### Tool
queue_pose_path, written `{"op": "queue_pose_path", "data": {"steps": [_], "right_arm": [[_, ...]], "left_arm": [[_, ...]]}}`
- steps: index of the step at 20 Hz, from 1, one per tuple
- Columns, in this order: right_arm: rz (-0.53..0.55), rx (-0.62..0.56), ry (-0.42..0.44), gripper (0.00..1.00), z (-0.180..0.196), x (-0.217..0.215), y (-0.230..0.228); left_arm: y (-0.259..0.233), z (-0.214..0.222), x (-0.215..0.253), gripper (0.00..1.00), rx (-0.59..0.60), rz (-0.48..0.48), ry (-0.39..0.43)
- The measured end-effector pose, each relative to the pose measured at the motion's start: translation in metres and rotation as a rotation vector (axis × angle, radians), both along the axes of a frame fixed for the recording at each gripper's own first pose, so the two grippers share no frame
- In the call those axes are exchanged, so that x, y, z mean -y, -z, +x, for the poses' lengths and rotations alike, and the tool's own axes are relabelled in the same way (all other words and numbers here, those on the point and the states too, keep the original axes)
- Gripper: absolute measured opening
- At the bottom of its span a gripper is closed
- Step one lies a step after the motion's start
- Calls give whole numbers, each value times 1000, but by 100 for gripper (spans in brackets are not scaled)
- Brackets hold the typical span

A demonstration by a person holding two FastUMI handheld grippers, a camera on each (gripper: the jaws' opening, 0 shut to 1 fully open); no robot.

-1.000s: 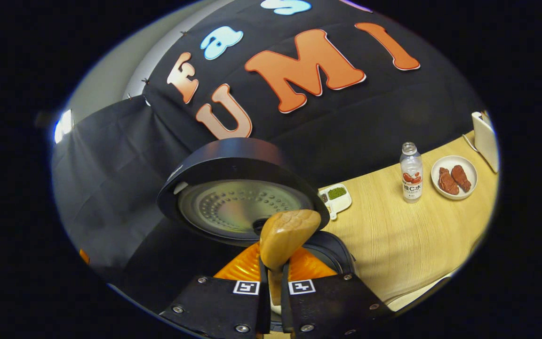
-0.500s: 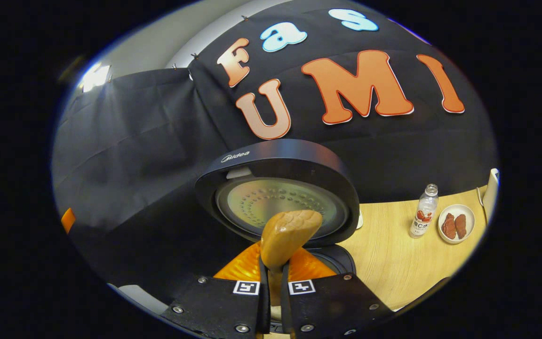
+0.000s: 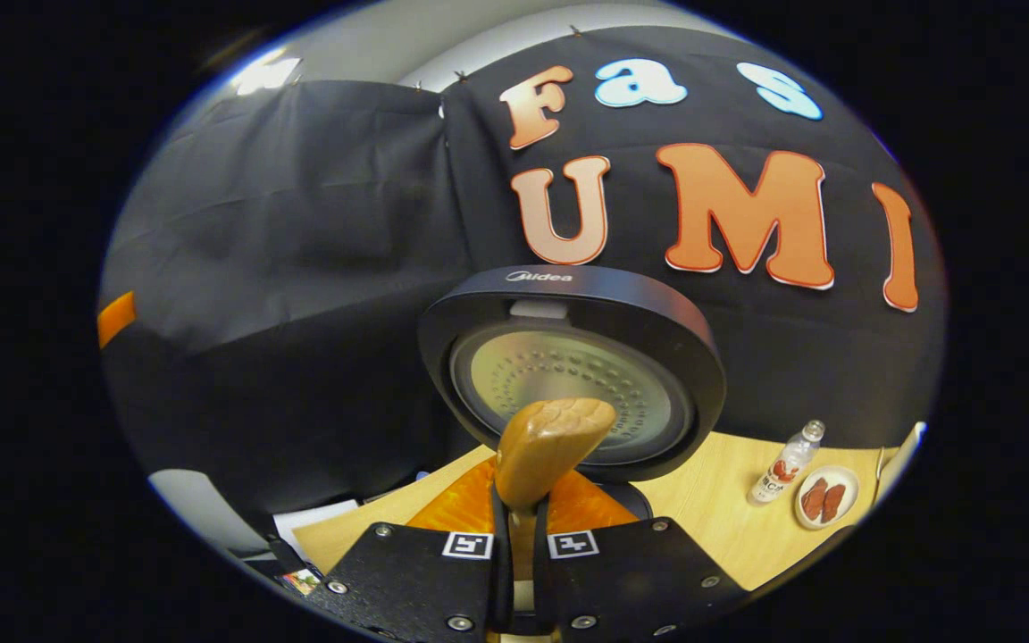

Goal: Close the left gripper, press the button to open the rice cooker; take a wooden spoon from the chopstick holder with the right hand, scoop a spoonful of rice and pour it into the rice cooker, then put the wooden spoon back into the chopstick holder.

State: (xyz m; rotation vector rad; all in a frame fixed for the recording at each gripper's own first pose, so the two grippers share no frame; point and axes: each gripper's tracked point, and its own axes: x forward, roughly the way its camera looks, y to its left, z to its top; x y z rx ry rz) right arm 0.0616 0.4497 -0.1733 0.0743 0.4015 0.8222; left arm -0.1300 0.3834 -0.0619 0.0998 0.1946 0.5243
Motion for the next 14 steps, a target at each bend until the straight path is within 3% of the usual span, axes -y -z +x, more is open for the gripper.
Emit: {"op": "queue_pose_path", "data": {"steps": [6,10,14], "right_arm": [[-78,104,-58,8,-16,-6,2],[24,-6,-12,8,-12,11,0],[109,-98,80,8,-3,66,-6]], "left_arm": [[1,2,3,94,-2,1,-2],[-2,2,4,94,2,4,-3],[-3,7,14,94,3,6,11]]}}
